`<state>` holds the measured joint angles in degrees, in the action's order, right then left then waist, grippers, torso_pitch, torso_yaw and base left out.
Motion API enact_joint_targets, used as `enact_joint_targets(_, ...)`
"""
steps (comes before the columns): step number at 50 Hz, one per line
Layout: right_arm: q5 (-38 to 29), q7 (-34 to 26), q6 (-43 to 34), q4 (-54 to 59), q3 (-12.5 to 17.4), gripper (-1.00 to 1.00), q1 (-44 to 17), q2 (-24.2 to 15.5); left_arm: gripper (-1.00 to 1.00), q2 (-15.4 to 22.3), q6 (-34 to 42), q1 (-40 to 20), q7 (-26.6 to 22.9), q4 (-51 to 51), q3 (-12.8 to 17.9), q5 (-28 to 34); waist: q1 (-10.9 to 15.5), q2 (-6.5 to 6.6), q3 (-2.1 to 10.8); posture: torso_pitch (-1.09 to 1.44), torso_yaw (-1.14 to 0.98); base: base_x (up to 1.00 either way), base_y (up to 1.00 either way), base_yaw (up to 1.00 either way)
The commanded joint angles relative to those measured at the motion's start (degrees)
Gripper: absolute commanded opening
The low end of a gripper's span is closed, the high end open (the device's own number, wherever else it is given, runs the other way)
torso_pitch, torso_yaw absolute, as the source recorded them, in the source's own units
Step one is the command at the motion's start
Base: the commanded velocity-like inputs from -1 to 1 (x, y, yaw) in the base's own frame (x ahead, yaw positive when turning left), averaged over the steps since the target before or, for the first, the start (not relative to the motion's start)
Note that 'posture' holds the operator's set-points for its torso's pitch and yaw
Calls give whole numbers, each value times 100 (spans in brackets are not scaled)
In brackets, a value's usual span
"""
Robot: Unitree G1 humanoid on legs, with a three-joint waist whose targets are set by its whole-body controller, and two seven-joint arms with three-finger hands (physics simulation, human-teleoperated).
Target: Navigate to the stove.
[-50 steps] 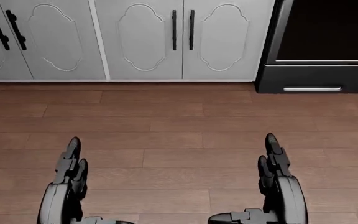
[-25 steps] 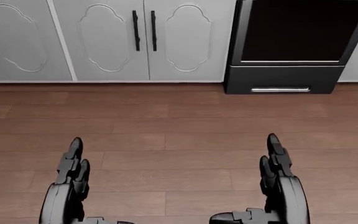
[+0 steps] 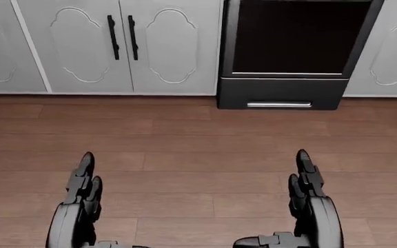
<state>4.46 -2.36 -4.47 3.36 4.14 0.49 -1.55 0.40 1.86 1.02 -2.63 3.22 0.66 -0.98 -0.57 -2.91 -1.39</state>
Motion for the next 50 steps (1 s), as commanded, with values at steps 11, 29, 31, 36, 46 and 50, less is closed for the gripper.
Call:
enact_joint_targets(11, 14, -45, 138, -320, -134, 100, -104, 42, 100, 68, -196, -117, 47, -294, 155, -10, 158, 514, -36, 0, 0, 0, -48, 0)
enact_joint_targets(29, 19, -42, 111, -318, -128, 100, -127, 40, 100, 69, -197, -117, 47, -294, 155, -8, 55, 87, 45, 0, 0, 0, -48, 0)
enact_joint_targets(31, 20, -46, 119, -314, -128, 100, -120, 39, 100, 68, -196, -117, 47, -294, 155, -10, 89, 229, 28, 0, 0, 0, -48, 0)
enact_joint_targets(36, 19, -49, 135, -306, -129, 100, -115, 41, 100, 69, -196, -116, 46, -294, 154, -9, 131, 547, -83, 0, 0, 0, -48, 0)
enact_joint_targets(46, 20, -44, 131, -287, -127, 100, -135, 44, 100, 69, -196, -116, 47, -294, 154, -9, 206, 525, 43, 0, 0, 0, -48, 0)
enact_joint_targets(50, 17, -41, 133, -297, -133, 100, -123, 45, 100, 68, -195, -116, 46, -295, 155, -11, 193, -22, 96, 0, 0, 0, -48, 0)
